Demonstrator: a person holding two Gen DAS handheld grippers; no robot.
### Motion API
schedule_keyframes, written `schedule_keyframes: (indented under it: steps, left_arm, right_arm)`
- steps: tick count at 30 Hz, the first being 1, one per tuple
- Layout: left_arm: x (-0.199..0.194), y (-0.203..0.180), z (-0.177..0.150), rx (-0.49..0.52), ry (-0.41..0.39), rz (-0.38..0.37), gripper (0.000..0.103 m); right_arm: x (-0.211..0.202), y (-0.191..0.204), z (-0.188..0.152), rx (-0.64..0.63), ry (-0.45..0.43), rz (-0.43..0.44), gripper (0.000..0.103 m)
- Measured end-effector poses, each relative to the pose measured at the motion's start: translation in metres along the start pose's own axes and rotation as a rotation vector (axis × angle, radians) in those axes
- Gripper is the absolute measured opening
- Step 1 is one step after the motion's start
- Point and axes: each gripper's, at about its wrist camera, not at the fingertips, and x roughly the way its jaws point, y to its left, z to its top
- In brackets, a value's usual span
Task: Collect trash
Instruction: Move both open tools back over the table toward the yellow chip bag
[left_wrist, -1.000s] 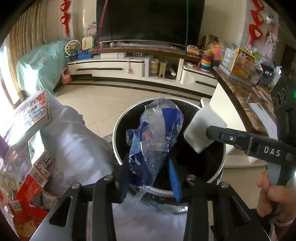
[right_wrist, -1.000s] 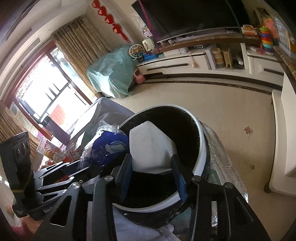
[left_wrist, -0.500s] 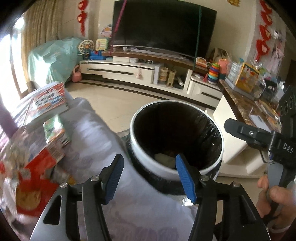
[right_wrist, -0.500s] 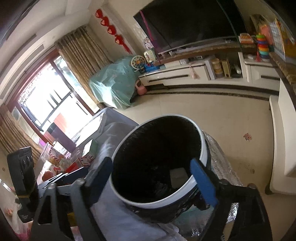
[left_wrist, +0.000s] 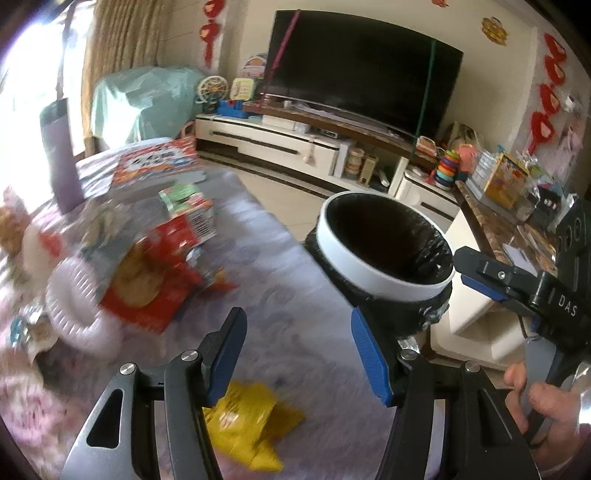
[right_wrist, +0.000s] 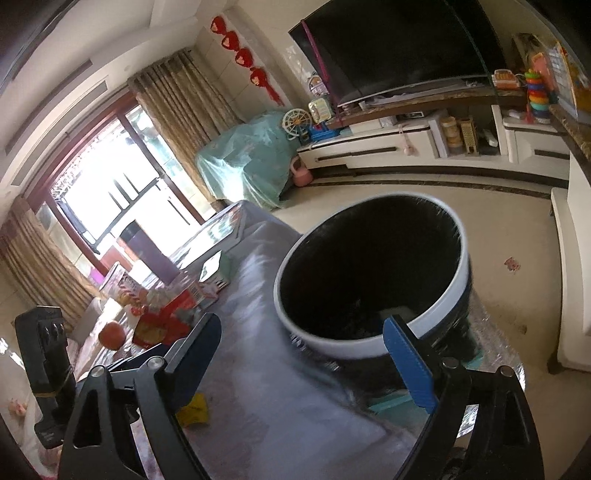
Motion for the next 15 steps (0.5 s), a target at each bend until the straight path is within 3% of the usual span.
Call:
schedule_keyframes:
  steps: [15]
  left_arm:
    - [-0.059,0.042,-0.030,-0.119,-0.004,0.044,0.058]
  right_arm:
    - [0.012,0.042,-0.041,-0.027,0.069,0.067,0.091]
